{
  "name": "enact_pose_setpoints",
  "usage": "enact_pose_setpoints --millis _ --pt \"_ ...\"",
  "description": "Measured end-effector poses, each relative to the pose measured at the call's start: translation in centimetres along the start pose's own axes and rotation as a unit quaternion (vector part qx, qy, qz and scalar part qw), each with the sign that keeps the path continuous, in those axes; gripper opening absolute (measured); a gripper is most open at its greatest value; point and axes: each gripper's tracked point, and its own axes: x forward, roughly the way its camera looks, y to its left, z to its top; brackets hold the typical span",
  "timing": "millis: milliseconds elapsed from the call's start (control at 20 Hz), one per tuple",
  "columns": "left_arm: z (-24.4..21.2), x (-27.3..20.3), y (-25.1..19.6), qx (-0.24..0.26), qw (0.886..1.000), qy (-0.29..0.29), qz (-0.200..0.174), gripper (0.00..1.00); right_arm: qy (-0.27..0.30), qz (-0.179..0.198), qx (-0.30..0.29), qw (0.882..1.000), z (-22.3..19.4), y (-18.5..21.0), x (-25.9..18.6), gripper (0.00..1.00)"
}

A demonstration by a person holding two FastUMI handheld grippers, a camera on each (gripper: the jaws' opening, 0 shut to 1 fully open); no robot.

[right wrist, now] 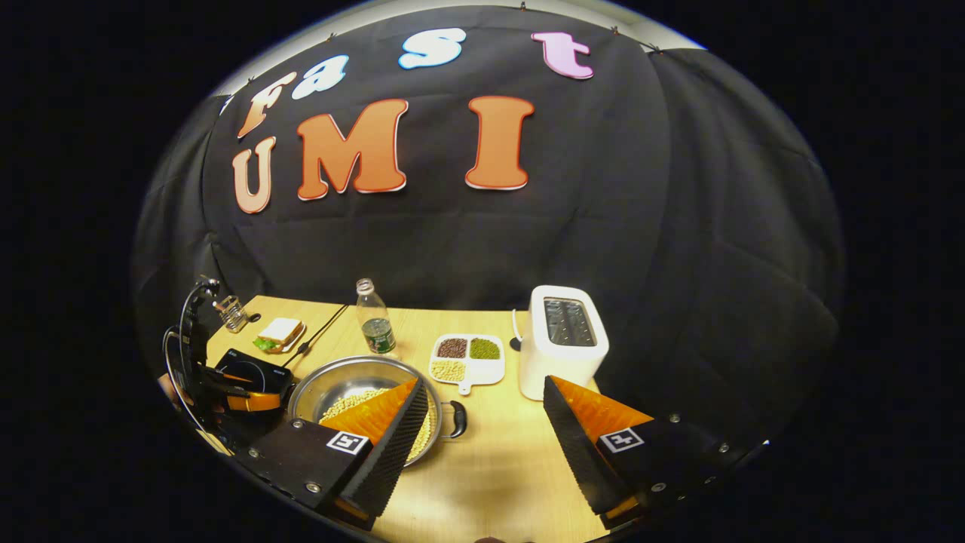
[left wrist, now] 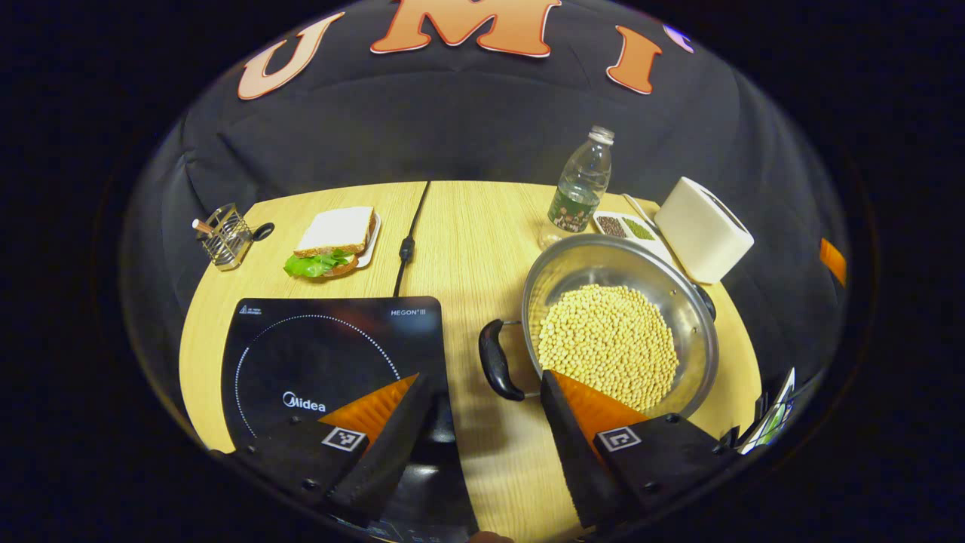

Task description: First push the handle of the pot to place it horizontally, then grasp the pot with both hands and set it on the induction cooktop.

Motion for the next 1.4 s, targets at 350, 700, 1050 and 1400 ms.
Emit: enact_pose_setpoints --millis 350,700,1050,1400 --pt "-0.1 3.3 -1.6 -0.011 1.000 0.021 0.012 0.99 0.080 0.033 -0.006 0.996 -4.0 3.6 6.2 0.96" --pt "-1.2 6.7 -1.8 -0.030 0.998 0.047 0.023 0.98 0.157 0.035 -0.029 0.987 -9.2 4.8 11.4 0.96" --pt "-1.8 8.3 -1.5 -0.051 0.997 0.051 0.034 0.84 0.226 0.022 -0.043 0.973 -14.1 4.6 15.5 0.94" --pt "-1.7 9.4 -1.3 -0.063 0.996 0.040 0.049 0.73 0.251 0.015 -0.047 0.967 -16.3 5.0 16.6 0.80"
